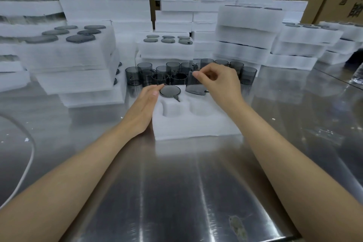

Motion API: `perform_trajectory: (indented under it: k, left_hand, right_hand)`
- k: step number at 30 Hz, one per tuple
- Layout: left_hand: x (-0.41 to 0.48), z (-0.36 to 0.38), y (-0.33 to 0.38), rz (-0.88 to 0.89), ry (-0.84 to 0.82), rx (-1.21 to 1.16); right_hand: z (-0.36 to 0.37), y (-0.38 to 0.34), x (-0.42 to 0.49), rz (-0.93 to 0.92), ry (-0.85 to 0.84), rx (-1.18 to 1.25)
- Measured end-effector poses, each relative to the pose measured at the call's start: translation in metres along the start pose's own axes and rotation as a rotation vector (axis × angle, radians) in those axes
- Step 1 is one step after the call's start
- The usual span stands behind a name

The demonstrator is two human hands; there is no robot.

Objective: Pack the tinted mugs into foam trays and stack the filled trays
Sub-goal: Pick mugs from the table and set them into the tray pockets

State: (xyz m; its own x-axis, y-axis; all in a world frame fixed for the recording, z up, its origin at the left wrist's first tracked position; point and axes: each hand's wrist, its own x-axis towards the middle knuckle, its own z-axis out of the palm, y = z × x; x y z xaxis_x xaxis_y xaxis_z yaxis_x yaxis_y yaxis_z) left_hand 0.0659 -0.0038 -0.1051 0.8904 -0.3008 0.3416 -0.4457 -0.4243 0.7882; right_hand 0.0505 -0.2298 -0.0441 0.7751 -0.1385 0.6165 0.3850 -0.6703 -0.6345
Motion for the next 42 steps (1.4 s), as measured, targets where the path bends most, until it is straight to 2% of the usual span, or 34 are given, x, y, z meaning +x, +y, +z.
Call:
perform_trajectory:
  k: [4,8,13,22,25,28,34,37,42]
  left_hand:
    - [-0.001,-0.001,0.001,0.009,-0.003,0.019]
    - [-0.001,0.0,0.002,0.0,-0.002,0.038]
    - [-0.001,0.0,0.003,-0.011,0.004,0.047]
    - [0.001,-0.001,-0.002,0.008,0.011,0.05]
    - [0.001,0.0,-0.002,0.005,0.014,0.042]
    - [0.001,0.0,-0.002,0.003,0.006,0.045]
    - [0.0,-0.001,-0.002,0.019,0.0,0.054]
    - [0.001,0.0,-0.003,0.012,0.0,0.051]
    - [-0.001,-0.001,-0.001,0.015,-0.003,0.05]
  right_hand:
    - [0.0,-0.004,-0.002,-0.183,-0.033,-0.226]
    - [-0.003,-0.007,-0.004,-0.292,-0.048,-0.315]
    - [-0.002,-0.01,-0.005,-0.32,-0.122,-0.417]
    - [-0.001,-0.004,-0.004,-0.343,-0.151,-0.377]
    - [-0.002,-0.003,-0.003,-0.28,-0.153,-0.247]
    - [-0.004,-0.003,-0.001,-0.121,-0.106,-0.059]
    - [-0.011,-0.001,0.002,0.127,-0.2,0.089]
    - [-0.019,-0.001,0.006,0.285,-0.277,0.254]
    - [-0.022,-0.001,0.005,0.342,-0.357,0.319]
